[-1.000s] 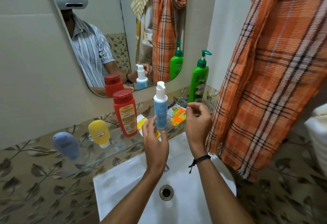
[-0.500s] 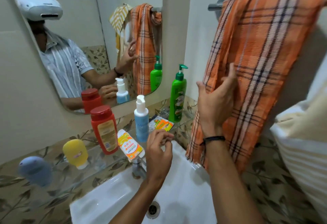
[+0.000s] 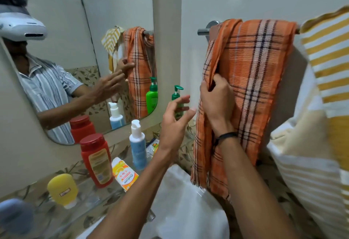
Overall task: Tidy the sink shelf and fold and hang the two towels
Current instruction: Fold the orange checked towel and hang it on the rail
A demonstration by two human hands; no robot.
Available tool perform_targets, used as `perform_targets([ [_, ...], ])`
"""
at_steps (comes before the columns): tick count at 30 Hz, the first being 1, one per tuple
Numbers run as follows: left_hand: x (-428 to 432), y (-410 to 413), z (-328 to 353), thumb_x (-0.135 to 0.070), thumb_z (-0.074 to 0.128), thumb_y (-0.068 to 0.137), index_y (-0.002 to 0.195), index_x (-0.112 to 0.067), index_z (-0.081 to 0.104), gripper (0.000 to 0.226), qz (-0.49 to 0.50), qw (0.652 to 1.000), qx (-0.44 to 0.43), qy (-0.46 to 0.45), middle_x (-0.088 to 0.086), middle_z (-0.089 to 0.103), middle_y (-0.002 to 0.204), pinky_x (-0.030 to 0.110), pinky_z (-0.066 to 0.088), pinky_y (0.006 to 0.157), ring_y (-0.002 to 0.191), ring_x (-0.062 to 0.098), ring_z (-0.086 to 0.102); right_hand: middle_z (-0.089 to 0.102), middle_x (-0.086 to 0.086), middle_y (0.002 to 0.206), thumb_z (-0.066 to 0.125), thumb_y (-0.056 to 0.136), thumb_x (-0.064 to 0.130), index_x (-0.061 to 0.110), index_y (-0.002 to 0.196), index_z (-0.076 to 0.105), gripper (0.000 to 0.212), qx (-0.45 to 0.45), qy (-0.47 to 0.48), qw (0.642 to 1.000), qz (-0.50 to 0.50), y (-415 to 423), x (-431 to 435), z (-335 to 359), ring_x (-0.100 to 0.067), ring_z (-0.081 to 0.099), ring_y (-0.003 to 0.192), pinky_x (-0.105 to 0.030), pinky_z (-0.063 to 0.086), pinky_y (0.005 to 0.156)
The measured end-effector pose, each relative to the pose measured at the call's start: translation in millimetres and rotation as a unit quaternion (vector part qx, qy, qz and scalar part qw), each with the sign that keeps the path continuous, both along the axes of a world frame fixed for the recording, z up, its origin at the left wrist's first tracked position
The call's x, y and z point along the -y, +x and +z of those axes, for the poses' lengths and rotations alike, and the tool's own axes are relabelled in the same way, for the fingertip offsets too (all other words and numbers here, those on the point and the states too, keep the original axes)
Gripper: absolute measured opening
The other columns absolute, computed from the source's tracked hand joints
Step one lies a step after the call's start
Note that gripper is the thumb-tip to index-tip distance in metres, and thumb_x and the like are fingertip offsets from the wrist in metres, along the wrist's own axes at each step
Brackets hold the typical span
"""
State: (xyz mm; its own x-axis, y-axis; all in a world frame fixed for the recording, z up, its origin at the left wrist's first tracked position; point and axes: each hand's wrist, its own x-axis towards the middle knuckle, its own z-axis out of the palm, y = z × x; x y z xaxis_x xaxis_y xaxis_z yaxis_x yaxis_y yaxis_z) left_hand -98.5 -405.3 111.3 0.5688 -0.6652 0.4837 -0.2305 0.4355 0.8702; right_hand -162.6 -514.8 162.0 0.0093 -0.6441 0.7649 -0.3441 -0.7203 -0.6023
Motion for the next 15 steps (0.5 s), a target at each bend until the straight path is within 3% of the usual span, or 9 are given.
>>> perform_targets([
  [2, 2, -1, 11, -0.024, 0.069, 0.093, 0.132, -0.029, 0.062, 0.040, -0.023, 1.000, 0.019, 0.008, -0.006, 0.062, 0.132, 0.031, 0.052, 0.098, 0.120, 0.012, 0.059, 0.070, -0.009, 0.096, 0.055, 0.091, 0.021, 0.011, 0.094, 0.064, 0.013, -0.013, -0.014, 1.000, 0.023, -6, -1, 0, -0.030, 0.064, 0.085, -0.033, 0.049, 0.069],
  [6, 13, -2, 42, -0.031, 0.068, 0.096, 0.146, -0.025, 0.050, 0.054, -0.028, 0.999, 0.033, 0.028, -0.007, 0.054, 0.144, 0.030, 0.048, 0.102, 0.130, 0.011, 0.052, 0.067, -0.012, 0.090, 0.053, 0.092, 0.027, 0.009, 0.097, 0.061, 0.020, -0.035, -0.055, 0.996, 0.055, -21, -11, -12, -0.035, 0.063, 0.082, -0.048, 0.053, 0.068],
  [9, 30, -3, 81, -0.037, 0.070, 0.094, 0.155, -0.024, 0.035, 0.072, -0.062, 0.995, 0.044, 0.060, -0.003, 0.048, 0.150, 0.022, 0.048, 0.093, 0.130, 0.013, 0.054, 0.066, -0.015, 0.099, 0.049, 0.095, 0.030, 0.009, 0.106, 0.066, 0.029, -0.072, -0.111, 0.989, 0.067, -32, -17, -19, -0.035, 0.057, 0.088, -0.048, 0.051, 0.075],
  [11, 43, -6, 107, -0.038, 0.080, 0.085, 0.157, -0.026, 0.028, 0.089, -0.091, 0.992, 0.047, 0.072, -0.001, 0.054, 0.144, 0.024, 0.052, 0.089, 0.121, 0.013, 0.062, 0.062, -0.016, 0.107, 0.053, 0.095, 0.028, 0.012, 0.106, 0.069, 0.025, -0.100, -0.140, 0.983, 0.062, -38, -20, -22, -0.036, 0.052, 0.092, -0.049, 0.048, 0.081],
  [13, 57, -11, 122, -0.028, 0.087, 0.076, 0.155, -0.025, 0.030, 0.098, -0.096, 0.992, 0.034, 0.075, 0.004, 0.065, 0.130, 0.034, 0.058, 0.091, 0.109, 0.016, 0.070, 0.060, -0.015, 0.117, 0.062, 0.091, 0.025, 0.014, 0.099, 0.072, 0.017, -0.129, -0.143, 0.979, 0.069, -41, -22, -27, -0.037, 0.051, 0.099, -0.050, 0.046, 0.087],
  [15, 68, -16, 123, -0.006, 0.079, 0.073, 0.139, -0.017, 0.052, 0.073, -0.067, 0.995, -0.007, 0.070, 0.013, 0.075, 0.108, 0.048, 0.062, 0.083, 0.091, 0.023, 0.074, 0.059, -0.013, 0.128, 0.067, 0.086, 0.027, 0.013, 0.091, 0.074, 0.016, -0.169, -0.126, 0.975, 0.075, -44, -22, -34, -0.036, 0.051, 0.108, -0.050, 0.045, 0.091],
])
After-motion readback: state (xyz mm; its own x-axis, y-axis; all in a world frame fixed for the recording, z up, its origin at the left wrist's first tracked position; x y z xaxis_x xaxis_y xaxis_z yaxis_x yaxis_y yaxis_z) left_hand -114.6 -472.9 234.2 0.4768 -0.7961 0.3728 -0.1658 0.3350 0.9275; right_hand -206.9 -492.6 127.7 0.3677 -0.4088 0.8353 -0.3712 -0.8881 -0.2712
